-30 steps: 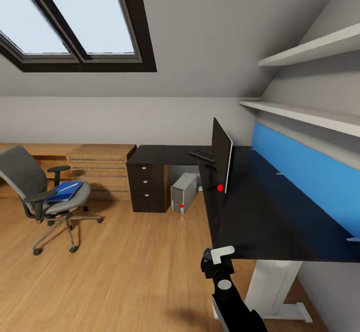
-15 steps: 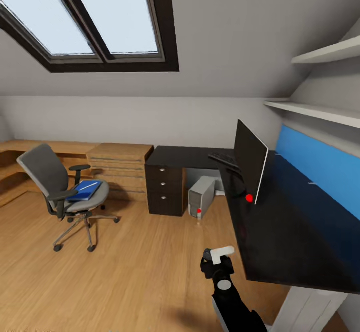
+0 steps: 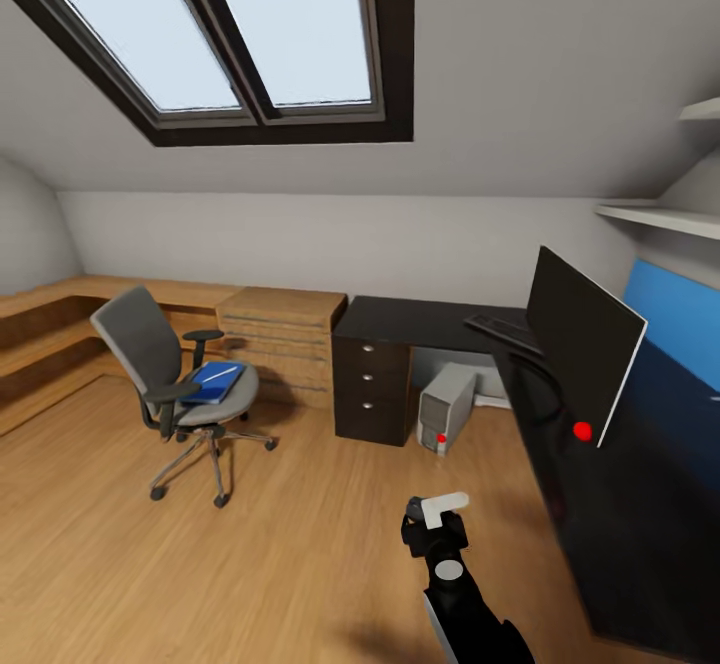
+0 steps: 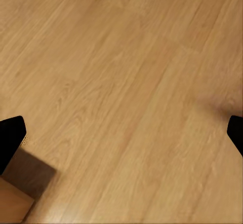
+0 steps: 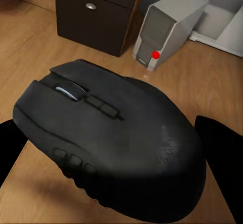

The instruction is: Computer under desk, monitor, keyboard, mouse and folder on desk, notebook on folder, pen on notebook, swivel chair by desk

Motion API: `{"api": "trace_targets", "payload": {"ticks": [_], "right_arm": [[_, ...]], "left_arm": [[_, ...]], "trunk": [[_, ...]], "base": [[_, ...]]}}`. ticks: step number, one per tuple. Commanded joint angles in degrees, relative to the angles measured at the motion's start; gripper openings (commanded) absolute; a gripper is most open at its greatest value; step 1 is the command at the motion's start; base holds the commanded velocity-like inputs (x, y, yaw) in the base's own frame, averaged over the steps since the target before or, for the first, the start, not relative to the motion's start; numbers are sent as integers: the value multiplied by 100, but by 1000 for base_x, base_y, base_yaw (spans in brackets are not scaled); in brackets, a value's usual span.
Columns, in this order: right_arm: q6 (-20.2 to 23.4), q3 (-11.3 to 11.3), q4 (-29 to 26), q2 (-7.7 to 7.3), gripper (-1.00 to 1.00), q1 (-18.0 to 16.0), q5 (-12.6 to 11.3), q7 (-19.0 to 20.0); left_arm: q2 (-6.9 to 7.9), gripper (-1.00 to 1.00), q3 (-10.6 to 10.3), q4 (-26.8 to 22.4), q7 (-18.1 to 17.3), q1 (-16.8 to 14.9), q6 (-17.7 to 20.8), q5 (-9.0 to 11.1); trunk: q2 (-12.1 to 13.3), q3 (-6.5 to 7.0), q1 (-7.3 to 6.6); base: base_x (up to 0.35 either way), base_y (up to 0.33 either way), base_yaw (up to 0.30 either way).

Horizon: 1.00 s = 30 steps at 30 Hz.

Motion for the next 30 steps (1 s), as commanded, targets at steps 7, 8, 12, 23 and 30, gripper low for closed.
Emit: {"api": "trace_targets", "payload": {"ticks": [7,8,12,23,30], "right_arm": [[56,10,-8,0,-100,-3,60,-25],[54,10,-8,0,-100,-3,60,-25],[55,10,-7,0,-100,-3,60,-26],[54,10,-8,0,-100,-3,60,-26],[52,10,-8,0,-100,-3,60,-26]], "left_arm": [[0,100,3,4,-2,-4,-23,43],[-1,100,3,4,-2,-4,-23,43],[-3,100,3,4,-2,-4,-23,39],[-5,100,3,12,-9,-4,-23,38],[1,100,3,12,-10,-4,-23,38]], "trunk": [[278,119,-151],[318,137,-173],[478,209,-261],[558,245,-305],[558,245,-305]], "base": [[263,232,3],[264,239,1],[264,240,0],[284,176,0],[332,12,0]]}}
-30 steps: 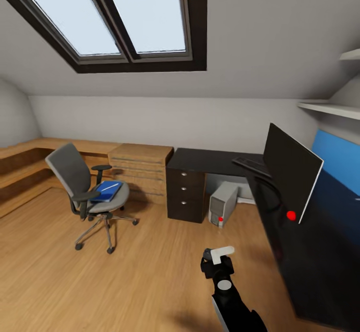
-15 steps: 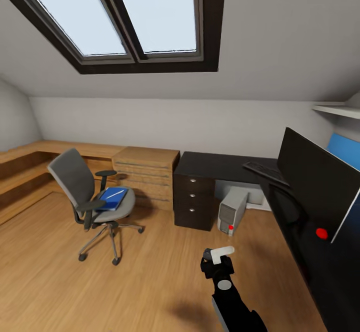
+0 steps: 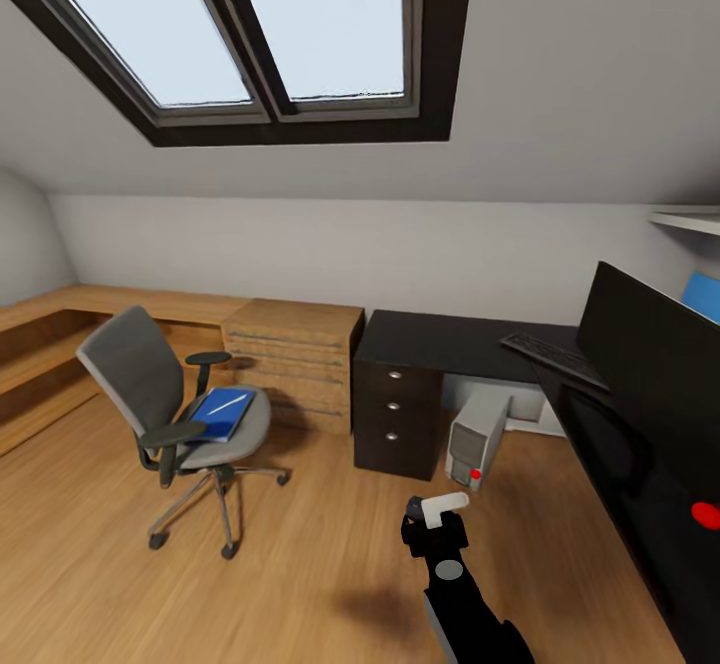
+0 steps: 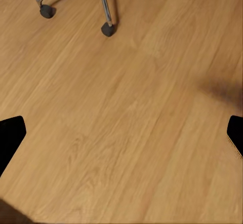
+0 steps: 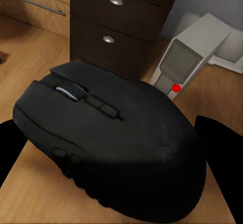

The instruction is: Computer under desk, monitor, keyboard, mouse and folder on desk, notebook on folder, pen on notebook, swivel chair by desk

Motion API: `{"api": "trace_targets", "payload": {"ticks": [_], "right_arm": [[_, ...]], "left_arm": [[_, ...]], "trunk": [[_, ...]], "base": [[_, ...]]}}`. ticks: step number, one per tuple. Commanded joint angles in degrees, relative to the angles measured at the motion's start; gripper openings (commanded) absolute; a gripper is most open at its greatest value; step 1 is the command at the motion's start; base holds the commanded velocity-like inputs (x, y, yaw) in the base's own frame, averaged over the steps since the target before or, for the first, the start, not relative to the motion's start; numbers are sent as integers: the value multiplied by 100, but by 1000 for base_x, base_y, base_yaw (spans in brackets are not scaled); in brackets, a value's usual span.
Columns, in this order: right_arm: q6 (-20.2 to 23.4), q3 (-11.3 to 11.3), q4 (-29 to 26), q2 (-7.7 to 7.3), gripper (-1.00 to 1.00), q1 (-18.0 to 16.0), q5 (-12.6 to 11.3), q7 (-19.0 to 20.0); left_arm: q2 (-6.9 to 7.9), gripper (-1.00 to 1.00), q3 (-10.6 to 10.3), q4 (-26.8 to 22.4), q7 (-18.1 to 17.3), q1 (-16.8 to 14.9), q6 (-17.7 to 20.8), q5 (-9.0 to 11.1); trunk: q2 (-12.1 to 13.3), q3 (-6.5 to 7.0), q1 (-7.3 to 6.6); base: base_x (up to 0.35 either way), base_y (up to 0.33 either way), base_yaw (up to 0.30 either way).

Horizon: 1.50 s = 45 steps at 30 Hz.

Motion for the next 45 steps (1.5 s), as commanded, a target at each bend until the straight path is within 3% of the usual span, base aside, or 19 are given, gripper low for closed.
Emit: {"api": "trace_targets", "payload": {"ticks": [1,30,32,36,40,42,44,45], "right_arm": [[54,10,-7,0,-100,-3,62,-21],[54,15,-10,0,-100,-3,65,-21],[68,50,-54,0,-100,-3,68,-26],[254,146,-418,0,-100,-7,59,-24],[903,202,-1126,0,-100,-28,-186,-15],[1305,206,-1497,0,-100,-41,-705,-13],[1435,198,-1605,0,-100,-45,-1180,4],[1447,195,-1616,0,-100,-46,-1241,11]], "left_arm": [[-3,100,8,1,-2,-3,-22,45],[-2,100,22,-30,-26,-3,-20,55],[-2,100,22,-178,-38,-3,-11,60],[-8,100,8,-1039,-40,-3,197,66],[-27,100,6,-2127,-39,-3,1294,79],[-40,100,5,-3100,-38,-3,2368,120],[-71,100,-27,-4041,-37,-3,3274,229],[-89,100,-40,-4187,-37,-3,3418,254]], "trunk": [[-5,-8,4],[-5,-8,4],[-5,-8,4],[-5,-8,4],[-5,-8,4],[-5,-8,4],[-5,-8,4],[-5,-8,4]], "base": [[336,2,0],[335,0,0],[335,0,0],[335,0,0],[335,0,0],[335,0,0],[335,0,0],[335,0,0]]}}
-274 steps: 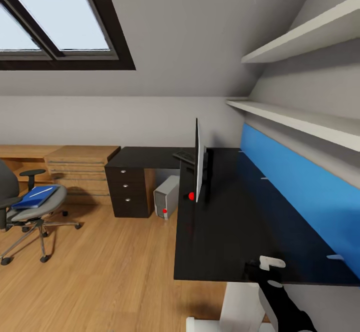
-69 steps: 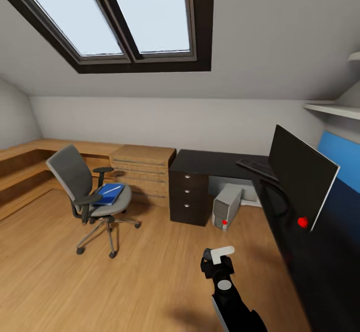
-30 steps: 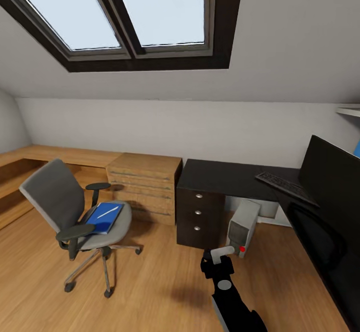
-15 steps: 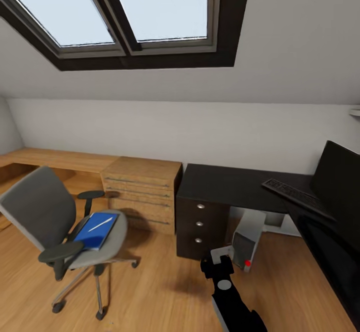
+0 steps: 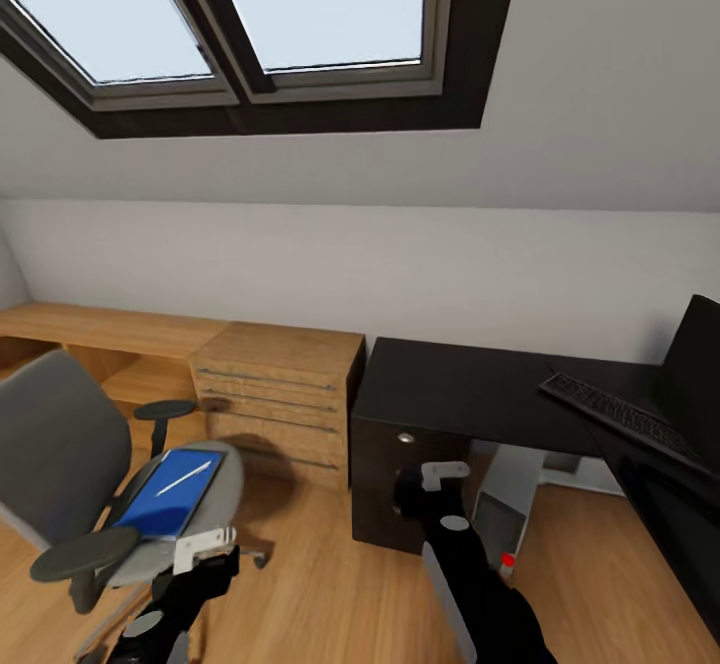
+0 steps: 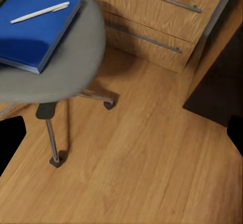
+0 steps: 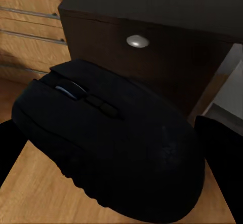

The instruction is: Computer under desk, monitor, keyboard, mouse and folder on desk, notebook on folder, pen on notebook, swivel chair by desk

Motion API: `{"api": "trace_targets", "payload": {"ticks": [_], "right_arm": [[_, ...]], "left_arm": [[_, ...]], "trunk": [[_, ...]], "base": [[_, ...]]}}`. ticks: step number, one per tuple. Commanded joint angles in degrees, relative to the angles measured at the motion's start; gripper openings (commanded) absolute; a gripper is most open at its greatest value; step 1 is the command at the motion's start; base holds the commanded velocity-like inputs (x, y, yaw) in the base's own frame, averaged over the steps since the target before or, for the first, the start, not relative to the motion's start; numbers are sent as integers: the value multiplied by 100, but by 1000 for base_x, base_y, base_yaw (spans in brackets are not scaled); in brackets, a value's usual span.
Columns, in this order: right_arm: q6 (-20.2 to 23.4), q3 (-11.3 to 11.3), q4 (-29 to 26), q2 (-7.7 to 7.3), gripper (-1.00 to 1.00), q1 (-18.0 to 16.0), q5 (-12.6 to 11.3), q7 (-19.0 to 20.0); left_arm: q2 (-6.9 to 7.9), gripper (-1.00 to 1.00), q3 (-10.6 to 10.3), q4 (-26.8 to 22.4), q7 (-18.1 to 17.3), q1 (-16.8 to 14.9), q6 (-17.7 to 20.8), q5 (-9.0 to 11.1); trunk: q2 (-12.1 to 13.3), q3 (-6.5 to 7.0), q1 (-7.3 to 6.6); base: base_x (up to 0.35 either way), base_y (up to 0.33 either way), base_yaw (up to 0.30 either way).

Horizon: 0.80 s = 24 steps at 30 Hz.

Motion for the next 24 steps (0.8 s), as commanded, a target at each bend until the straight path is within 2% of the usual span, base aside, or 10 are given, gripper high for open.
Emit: {"api": "trace_targets", "payload": {"ticks": [1,5,9,10,24], "right_arm": [[50,7,-21,0,-100,-2,-107,-25],[72,7,-32,0,-100,9,-257,-12],[73,14,27,0,-100,11,-272,-24],[79,11,42,0,-100,17,-276,-39],[76,7,21,0,-100,29,-250,-62]], "left_arm": [[-58,100,-43,-240,34,-3,260,104],[-224,100,-217,-512,56,-3,615,164],[-207,100,-75,-413,39,-3,652,166],[-204,100,31,-360,35,-3,658,163],[-215,100,47,-318,63,-3,651,159]], "trunk": [[-5,-8,4],[-5,-8,4],[-5,-8,4],[-5,-9,4],[-5,-18,4]], "base": [[335,0,0],[335,0,0],[335,0,-4],[335,0,-56],[335,0,-22]]}}
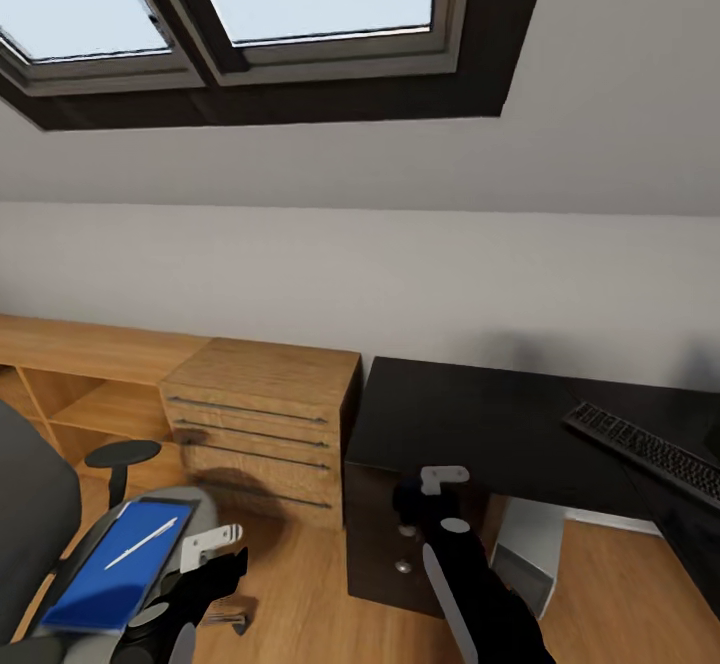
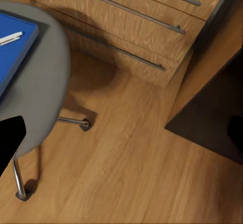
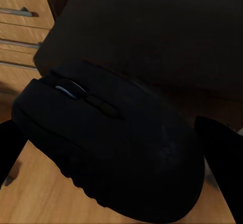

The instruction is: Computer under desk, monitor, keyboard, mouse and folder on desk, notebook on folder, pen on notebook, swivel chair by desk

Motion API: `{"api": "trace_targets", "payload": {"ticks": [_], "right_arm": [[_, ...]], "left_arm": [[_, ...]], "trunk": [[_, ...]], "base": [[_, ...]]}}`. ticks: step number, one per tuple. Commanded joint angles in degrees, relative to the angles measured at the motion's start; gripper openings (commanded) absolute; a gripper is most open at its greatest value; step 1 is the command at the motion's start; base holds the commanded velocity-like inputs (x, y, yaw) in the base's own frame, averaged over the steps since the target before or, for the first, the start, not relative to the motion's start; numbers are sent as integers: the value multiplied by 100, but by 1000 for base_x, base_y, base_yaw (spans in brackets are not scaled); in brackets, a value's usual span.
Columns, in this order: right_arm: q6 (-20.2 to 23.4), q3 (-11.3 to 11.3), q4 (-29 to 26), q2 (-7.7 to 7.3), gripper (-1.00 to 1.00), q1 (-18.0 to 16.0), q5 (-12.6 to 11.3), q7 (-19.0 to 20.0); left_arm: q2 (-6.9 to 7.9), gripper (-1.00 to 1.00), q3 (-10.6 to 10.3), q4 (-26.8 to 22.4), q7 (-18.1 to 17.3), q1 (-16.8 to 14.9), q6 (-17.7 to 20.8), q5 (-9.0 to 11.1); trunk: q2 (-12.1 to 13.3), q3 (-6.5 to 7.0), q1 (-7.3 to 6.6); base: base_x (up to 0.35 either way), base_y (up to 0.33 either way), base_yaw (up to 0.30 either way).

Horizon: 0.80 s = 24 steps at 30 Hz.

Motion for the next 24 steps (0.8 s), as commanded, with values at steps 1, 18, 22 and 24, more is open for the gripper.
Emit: {"api": "trace_targets", "payload": {"ticks": [1,18,22,24], "right_arm": [[24,8,-6,0,-100,-4,-34,-44],[20,13,24,0,-100,-4,-32,-6],[-7,37,180,0,-100,-4,-31,38],[-92,112,320,0,-100,-4,-25,99]], "left_arm": [[-3,100,2,-7,42,-4,24,61],[6,100,9,-8,47,-4,15,54],[6,100,12,-15,41,-4,23,54],[6,100,12,-15,40,-4,28,54]], "trunk": [[-6,-8,4],[-6,-8,4],[-6,-8,4],[-6,-8,4]], "base": [[335,0,113],[335,-57,165],[335,-27,1],[335,2,0]]}}
